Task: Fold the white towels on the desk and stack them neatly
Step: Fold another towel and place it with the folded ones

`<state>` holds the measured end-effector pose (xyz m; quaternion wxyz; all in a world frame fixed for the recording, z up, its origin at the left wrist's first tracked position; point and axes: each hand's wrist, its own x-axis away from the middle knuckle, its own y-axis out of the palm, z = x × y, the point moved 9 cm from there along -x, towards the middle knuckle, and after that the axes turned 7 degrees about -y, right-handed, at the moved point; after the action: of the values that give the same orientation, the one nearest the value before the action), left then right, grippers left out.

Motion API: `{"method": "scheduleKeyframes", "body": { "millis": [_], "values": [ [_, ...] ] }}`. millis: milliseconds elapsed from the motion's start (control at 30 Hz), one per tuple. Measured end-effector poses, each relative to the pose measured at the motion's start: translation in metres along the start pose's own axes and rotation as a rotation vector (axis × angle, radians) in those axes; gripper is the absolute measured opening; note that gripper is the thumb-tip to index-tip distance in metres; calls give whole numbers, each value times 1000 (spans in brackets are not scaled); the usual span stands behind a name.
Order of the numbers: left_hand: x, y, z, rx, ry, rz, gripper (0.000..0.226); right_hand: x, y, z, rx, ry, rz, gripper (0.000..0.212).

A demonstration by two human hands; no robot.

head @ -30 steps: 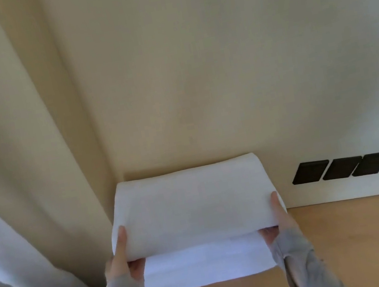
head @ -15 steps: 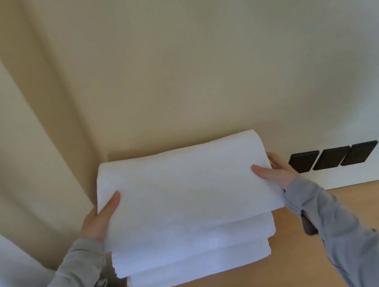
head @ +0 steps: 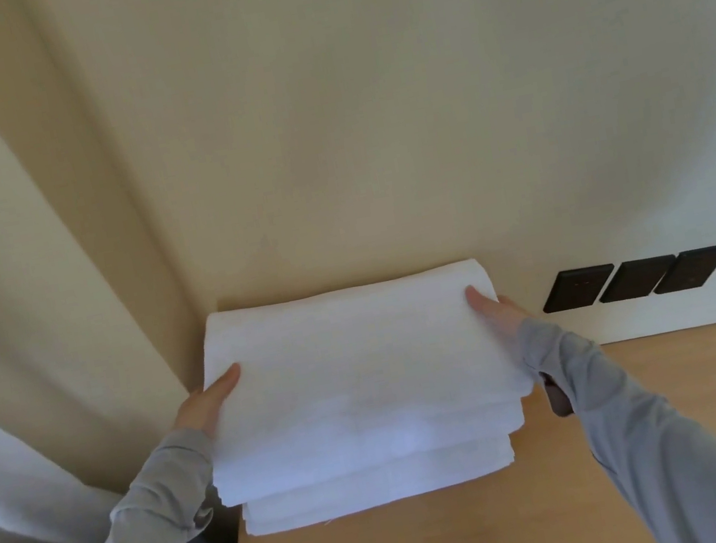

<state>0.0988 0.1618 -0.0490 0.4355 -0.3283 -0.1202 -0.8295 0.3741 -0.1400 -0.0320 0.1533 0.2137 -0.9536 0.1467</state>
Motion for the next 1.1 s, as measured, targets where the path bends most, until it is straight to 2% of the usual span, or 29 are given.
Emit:
{"method": "scheduleKeyframes", "body": {
  "millis": [67,200,300,367,433,467,500,533,600,633,833,1100],
  "values": [
    [-2,-2,4,-39,10,22,53,-4,1,-3,122,10,-24,70],
    [-3,-5,14,-246,72,115,66,-6,-2,-7,255,-7,-14,65],
    [4,-3,18,-548,96,228,70,8,-13,-12,560,-23,98,64],
    [20,-3,35,-745,283,375,63,26,-22,-41,798,-254,335,56],
    [54,13,57,-822,623,513,57,67,4,-84,918,-760,503,47],
    [71,31,63,-854,779,538,55,91,29,-99,936,-998,523,45],
    [82,56,65,-936,883,522,55,107,59,-104,979,-1155,470,44],
    [87,84,61,-1054,927,473,56,111,90,-102,1034,-1200,348,44],
    [80,129,47,-1246,888,380,55,94,137,-78,1151,-1011,47,47],
    [72,138,43,-1300,857,359,56,80,141,-65,1189,-902,-21,50],
    [21,66,46,-1321,818,411,67,23,49,-30,1253,-684,40,59],
    [9,70,46,-1365,760,281,68,15,43,-20,1255,-618,-3,59]
  ]
}}
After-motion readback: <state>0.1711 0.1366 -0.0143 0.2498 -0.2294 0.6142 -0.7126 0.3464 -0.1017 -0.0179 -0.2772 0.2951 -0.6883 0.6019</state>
